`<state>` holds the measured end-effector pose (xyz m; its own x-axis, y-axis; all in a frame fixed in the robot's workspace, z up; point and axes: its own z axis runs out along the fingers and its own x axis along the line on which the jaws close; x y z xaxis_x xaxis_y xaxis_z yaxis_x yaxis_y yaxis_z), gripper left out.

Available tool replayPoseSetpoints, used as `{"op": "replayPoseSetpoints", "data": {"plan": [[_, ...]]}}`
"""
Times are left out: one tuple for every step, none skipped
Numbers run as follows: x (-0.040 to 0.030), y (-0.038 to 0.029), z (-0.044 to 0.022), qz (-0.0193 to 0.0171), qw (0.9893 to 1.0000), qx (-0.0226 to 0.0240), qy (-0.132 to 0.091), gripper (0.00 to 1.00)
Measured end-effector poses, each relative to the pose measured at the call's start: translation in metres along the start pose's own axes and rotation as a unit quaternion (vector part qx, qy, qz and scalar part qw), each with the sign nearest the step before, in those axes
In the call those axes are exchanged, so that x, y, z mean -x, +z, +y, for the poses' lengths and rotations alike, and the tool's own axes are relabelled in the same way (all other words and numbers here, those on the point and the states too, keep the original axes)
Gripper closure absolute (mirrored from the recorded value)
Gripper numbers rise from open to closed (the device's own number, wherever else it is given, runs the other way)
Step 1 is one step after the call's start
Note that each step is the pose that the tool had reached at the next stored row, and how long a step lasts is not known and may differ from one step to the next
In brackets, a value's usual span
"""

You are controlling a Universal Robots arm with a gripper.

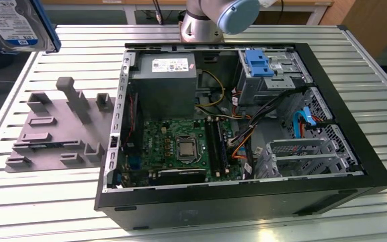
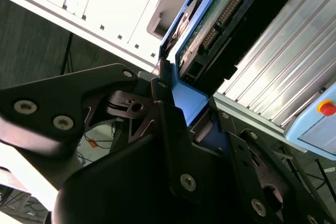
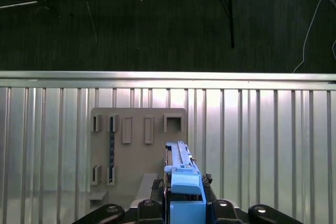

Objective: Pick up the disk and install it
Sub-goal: 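Pick up the disk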

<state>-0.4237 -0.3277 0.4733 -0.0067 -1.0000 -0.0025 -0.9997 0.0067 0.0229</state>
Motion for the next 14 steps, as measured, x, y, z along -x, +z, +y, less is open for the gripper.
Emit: {"op": "replayPoseSetpoints", "data": {"plan": [[0.0, 0.0, -0.0005, 0.0, 1.0, 0.0, 0.0, 0.64], [0.0, 0.0, -0.001, 0.0, 1.0, 0.0, 0.0, 0.64], [0.0, 0.0, -0.0015, 0.0, 1.0, 0.0, 0.0, 0.64], [0.0, 0.0, -0.0019, 0.0, 1.0, 0.0, 0.0, 0.64], [0.0, -0.0001, -0.0023, 0.0, 1.0, 0.0, 0.0, 0.64], [0.0, -0.0001, -0.0027, 0.0, 1.0, 0.0, 0.0, 0.64], [0.0, -0.0001, -0.0032, 0.0, 1.0, 0.0, 0.0, 0.64], [0.0, -0.0001, -0.0038, 0.0, 1.0, 0.0, 0.0, 0.64], [0.0, -0.0001, -0.0044, 0.0, 1.0, 0.0, 0.0, 0.64], [0.0, -0.0001, -0.005, 0.0, 1.0, 0.0, 0.0, 0.64], [0.0, -0.0001, -0.0056, 0.0, 1.0, 0.0, 0.0, 0.64], [0.0, -0.0001, -0.0062, 0.0, 1.0, 0.0, 0.0, 0.64], [0.0, -0.0002, -0.0068, 0.0, 1.0, 0.0, 0.0, 0.64], [0.0, -0.0001, -0.0075, 0.0, 1.0, 0.0, 0.0, 0.64]]}}
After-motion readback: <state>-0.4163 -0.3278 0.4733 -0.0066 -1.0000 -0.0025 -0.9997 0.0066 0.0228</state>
